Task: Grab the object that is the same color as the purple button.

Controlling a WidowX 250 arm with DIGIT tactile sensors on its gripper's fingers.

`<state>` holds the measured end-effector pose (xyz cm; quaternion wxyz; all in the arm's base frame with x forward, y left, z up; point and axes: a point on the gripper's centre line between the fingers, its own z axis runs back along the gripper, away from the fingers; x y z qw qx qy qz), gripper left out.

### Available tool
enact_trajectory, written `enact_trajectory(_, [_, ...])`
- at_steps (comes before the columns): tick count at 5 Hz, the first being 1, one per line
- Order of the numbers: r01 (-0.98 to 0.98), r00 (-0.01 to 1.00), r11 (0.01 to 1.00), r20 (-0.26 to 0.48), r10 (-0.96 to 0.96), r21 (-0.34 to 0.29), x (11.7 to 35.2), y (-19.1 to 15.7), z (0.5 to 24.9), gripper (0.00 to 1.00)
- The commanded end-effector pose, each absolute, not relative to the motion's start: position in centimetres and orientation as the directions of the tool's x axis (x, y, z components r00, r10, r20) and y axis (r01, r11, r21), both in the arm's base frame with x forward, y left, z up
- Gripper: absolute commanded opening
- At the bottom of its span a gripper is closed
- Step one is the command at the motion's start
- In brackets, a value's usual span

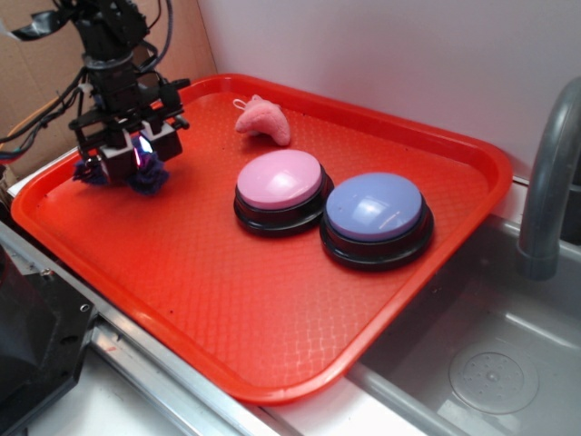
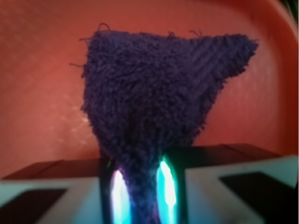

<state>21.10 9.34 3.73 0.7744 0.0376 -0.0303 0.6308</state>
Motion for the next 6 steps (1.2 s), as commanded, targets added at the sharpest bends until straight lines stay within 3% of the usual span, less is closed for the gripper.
enact_trajectory(1, [-0.758,0.651,0.651,0.122,0.749,0.041,21.5,8.4,11.5,0.00])
enact_trajectory(2, [-0.572,0.819,0.818,0.108,0.564,0.062,21.0,6.1,14.2,0.00])
enact_trajectory(3, [-0.348,0.937,0.935,0.046,0.345,0.072,19.7,4.1,16.2,0.00])
enact_trajectory(4, [-0.104,0.994,0.992,0.021,0.103,0.074,17.9,2.3,17.2,0.00])
enact_trajectory(5, [0.126,0.992,0.989,-0.013,-0.125,0.074,16.9,1.3,17.2,0.00])
enact_trajectory(6, [0.126,0.992,0.991,-0.005,-0.126,0.049,16.9,1.1,16.2,0.00])
